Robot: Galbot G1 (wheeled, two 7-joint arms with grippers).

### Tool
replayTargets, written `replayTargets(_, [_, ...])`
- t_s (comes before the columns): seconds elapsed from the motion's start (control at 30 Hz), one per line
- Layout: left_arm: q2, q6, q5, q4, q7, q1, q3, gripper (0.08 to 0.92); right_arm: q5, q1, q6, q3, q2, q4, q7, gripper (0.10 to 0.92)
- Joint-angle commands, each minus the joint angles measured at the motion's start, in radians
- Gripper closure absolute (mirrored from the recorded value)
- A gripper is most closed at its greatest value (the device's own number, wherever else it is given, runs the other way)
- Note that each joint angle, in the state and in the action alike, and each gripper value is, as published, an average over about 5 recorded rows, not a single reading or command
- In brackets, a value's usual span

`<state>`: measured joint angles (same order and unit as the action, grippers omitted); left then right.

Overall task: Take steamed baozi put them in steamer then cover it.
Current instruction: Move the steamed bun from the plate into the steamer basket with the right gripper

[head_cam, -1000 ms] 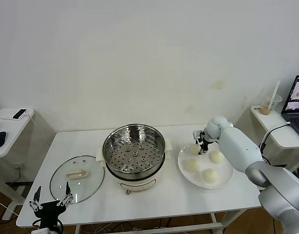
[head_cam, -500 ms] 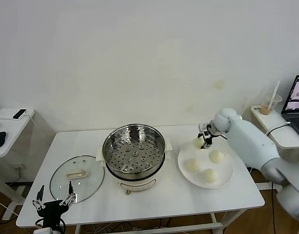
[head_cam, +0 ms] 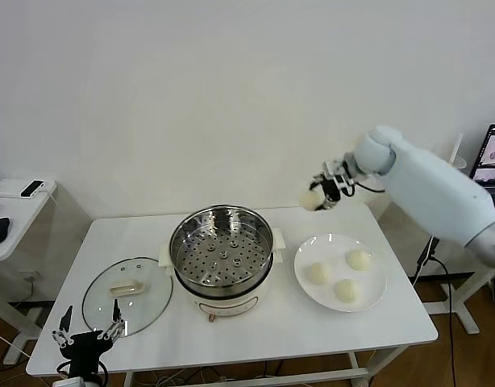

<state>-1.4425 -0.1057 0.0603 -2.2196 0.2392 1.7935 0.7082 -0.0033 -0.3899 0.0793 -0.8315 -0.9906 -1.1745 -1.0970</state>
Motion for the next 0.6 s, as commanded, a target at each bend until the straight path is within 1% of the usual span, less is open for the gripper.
replayTargets(0.03, [0.001, -0.001, 0.004, 0.003, -0.001, 0.001, 0.000, 0.177, 0.114, -0.116, 0.005, -0.102, -0.059, -0.080, 0.001, 0.414])
replayTargets(0.17, [0.004, -0.001, 0.016, 0.006, -0.001, -0.005, 0.007, 0.177, 0.148, -0.128, -0.036, -0.151, -0.172, -0.045, 0.022, 0.414])
replayTargets(0.3, [0.006, -0.002, 0.019, 0.004, 0.000, -0.013, 0.019, 0.177, 0.127, -0.136, -0.093, -0.212, -0.278, 0.011, 0.029, 0.418])
replayTargets(0.6, [0.003, -0.001, 0.039, -0.003, 0.001, -0.013, 0.048, 0.177, -0.075, -0.071, -0.224, -0.297, -0.382, 0.079, 0.086, 0.423])
